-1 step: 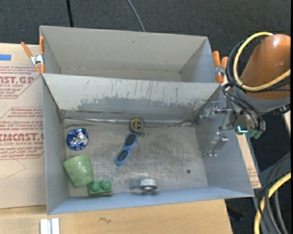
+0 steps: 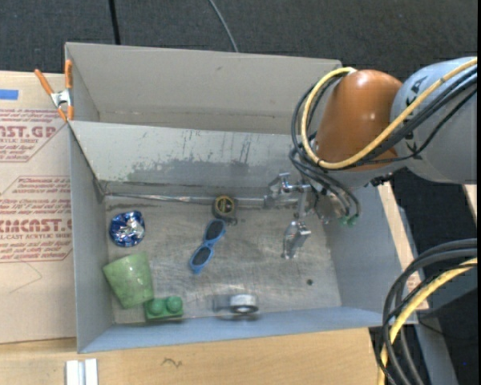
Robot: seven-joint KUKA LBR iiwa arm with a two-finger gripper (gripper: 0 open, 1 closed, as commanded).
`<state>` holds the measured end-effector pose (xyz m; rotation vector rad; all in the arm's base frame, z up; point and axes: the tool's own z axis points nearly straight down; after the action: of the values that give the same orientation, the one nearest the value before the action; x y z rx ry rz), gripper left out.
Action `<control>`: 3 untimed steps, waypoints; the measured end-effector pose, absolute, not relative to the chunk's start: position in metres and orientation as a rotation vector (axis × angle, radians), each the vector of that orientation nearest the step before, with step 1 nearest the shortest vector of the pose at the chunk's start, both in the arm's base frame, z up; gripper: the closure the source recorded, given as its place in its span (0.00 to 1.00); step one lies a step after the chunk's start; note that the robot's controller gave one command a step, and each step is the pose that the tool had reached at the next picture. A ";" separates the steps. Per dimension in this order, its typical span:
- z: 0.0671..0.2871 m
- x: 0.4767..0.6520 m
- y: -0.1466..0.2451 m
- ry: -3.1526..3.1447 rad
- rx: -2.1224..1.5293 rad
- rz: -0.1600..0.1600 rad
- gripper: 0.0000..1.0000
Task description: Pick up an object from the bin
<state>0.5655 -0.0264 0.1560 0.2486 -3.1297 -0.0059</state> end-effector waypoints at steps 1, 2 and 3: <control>0.105 0.587 0.075 -3.132 0.244 -0.008 0.00; 0.107 0.588 0.069 -3.132 0.235 -0.001 1.00; 0.107 0.588 0.069 -3.134 0.234 0.000 0.00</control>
Offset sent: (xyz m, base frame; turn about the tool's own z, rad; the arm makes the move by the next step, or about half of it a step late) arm 0.0226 0.0945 -0.0486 0.0108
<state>0.5882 0.0691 0.1068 0.2341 -3.1342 -0.0001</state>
